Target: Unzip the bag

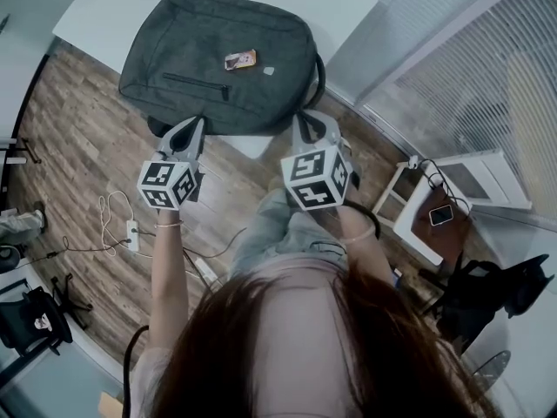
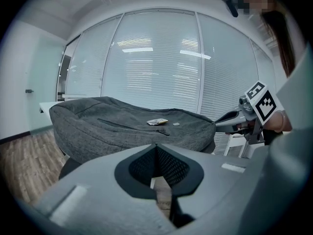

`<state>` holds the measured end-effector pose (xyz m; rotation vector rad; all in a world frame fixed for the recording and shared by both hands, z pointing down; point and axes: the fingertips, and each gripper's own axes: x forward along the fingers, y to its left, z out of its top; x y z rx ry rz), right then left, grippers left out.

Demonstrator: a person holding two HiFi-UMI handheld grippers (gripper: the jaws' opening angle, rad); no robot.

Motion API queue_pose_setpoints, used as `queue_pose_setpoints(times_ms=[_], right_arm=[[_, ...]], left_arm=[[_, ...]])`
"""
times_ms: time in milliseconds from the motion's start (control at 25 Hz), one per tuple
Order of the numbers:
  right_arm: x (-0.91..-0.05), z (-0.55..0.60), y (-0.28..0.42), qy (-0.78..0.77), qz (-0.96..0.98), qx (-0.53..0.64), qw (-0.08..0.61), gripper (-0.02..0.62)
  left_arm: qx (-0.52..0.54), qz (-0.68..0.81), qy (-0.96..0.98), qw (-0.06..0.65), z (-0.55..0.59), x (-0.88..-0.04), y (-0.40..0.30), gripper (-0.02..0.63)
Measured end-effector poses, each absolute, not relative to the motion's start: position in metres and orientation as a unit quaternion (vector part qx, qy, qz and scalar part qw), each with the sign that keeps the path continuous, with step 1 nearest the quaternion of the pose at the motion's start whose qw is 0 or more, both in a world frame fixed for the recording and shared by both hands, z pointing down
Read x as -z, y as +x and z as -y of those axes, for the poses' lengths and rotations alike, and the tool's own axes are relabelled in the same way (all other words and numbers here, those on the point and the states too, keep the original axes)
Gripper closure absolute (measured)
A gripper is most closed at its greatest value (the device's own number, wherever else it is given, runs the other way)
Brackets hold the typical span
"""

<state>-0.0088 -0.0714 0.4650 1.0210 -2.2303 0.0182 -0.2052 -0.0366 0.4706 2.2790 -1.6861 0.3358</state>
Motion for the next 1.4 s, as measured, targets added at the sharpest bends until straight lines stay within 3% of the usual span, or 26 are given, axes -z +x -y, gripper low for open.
queue_pose_setpoints(times_ms=[520,680,1400], right_arm=[[-0.465,0.071,-0.009,0.386,0.859,-0.017,0.335,0.583],[-0.463,0.07,-0.009,0.384,0.862,-0.018,0.332,0.583],[-0.458,0.071,-0.009,0.354,0.868,-0.038,0.346,0.583]], left_arm=[[-0.147,0.536,0.823,0.115,0.042,-0.438,-0.16,0.593],[-0.155,0.517,0.835,0.107,0.044,-0.429,-0.141,0.545],[-0.205,0.4,0.886,0.115,0.058,-0.413,-0.062,0.469]])
